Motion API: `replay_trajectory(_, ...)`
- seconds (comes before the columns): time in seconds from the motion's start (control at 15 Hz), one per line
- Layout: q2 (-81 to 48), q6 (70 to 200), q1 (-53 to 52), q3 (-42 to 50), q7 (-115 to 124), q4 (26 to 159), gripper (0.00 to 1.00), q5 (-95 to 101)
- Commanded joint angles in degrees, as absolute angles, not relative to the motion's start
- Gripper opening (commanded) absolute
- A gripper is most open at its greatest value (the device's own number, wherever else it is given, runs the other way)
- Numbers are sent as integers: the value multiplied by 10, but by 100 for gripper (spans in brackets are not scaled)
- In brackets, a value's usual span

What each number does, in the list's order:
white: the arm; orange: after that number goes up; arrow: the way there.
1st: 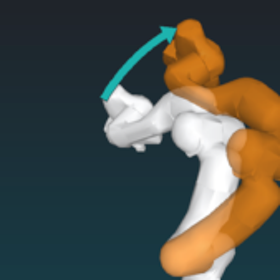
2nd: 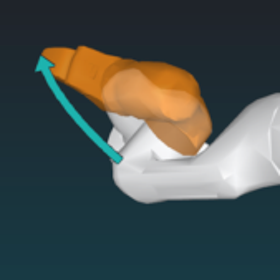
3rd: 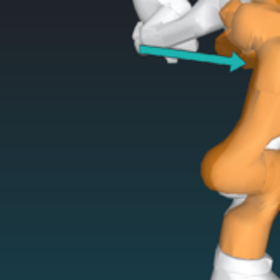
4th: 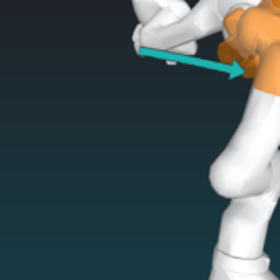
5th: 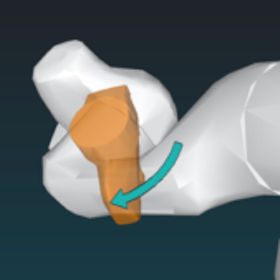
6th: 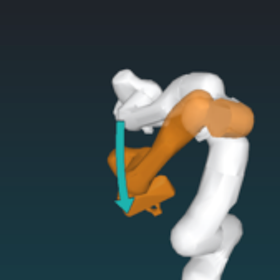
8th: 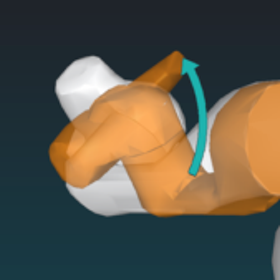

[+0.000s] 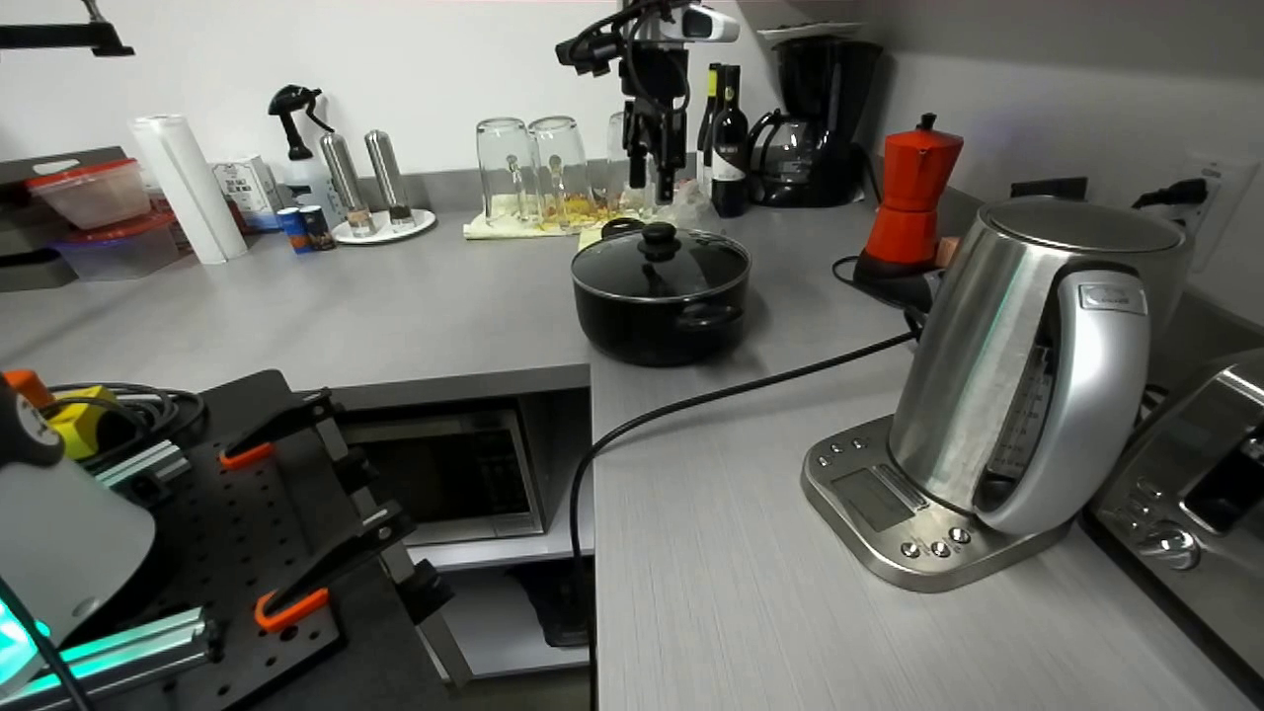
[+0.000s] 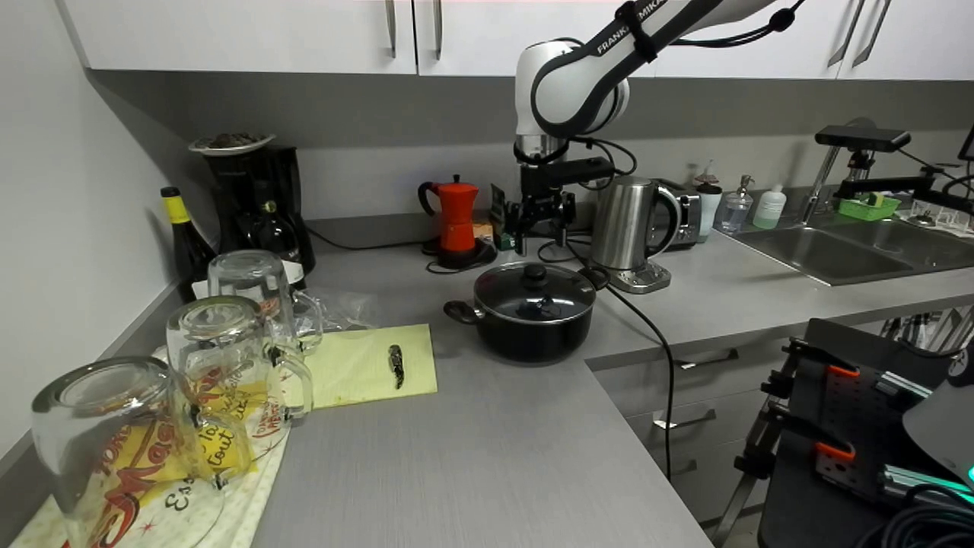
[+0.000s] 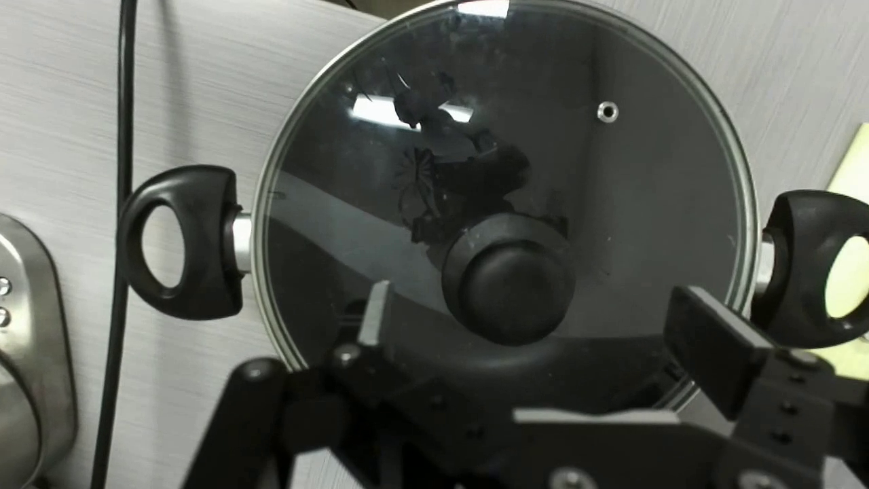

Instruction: Move the pot's lid to the counter

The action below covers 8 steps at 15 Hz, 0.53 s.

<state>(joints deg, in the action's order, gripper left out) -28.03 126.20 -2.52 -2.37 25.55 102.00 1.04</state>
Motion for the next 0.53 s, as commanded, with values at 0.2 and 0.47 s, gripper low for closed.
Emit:
replay_trajectory(0.2,-339,1259,-45,0,241,974,100,1)
replay_trajectory(0.47,-353,1259,-40,3,235,962,85,-6)
